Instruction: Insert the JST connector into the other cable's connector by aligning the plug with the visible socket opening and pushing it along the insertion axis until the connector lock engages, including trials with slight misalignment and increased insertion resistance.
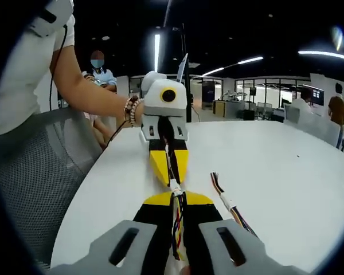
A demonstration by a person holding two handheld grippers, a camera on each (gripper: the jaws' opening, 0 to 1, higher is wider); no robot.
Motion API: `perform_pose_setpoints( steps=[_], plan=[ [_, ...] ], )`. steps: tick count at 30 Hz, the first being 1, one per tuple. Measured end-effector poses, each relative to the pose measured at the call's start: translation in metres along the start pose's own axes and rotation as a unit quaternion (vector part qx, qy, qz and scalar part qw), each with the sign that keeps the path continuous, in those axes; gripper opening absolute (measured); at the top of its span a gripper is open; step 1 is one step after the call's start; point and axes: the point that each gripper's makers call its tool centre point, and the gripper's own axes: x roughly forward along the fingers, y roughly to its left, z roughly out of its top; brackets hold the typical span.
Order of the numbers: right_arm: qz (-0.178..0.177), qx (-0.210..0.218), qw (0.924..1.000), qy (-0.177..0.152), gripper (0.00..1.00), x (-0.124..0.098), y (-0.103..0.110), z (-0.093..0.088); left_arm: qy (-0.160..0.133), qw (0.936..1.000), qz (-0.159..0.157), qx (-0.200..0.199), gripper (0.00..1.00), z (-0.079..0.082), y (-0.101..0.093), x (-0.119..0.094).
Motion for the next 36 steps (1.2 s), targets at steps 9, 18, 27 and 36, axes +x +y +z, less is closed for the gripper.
perform_pose_setpoints(
  steps=[9, 18, 27, 36],
  plan=[
    [-0.001, 0.006, 1.0, 0.002, 0.01, 0.0, -0.001, -0.003, 0.003, 1.0, -0.002, 0.001, 0.0, -0.002, 0.001, 0.002],
    [-0.004, 0.011, 0.9999, 0.003, 0.01, 0.0, -0.001, -0.006, 0.007, 1.0, -0.005, -0.002, 0.0, -0.004, 0.001, 0.004],
    [-0.011, 0.01, 0.9999, 0.004, 0.01, -0.001, -0.007, -0.01, 0.007, 0.9999, -0.009, -0.009, 0.0, -0.006, 0.007, 0.008],
    [-0.035, 0.009, 0.9993, 0.01, 0.02, 0.002, -0.026, -0.022, 0.018, 0.9998, -0.007, -0.009, 0.0, -0.013, 0.025, 0.017]
  ],
)
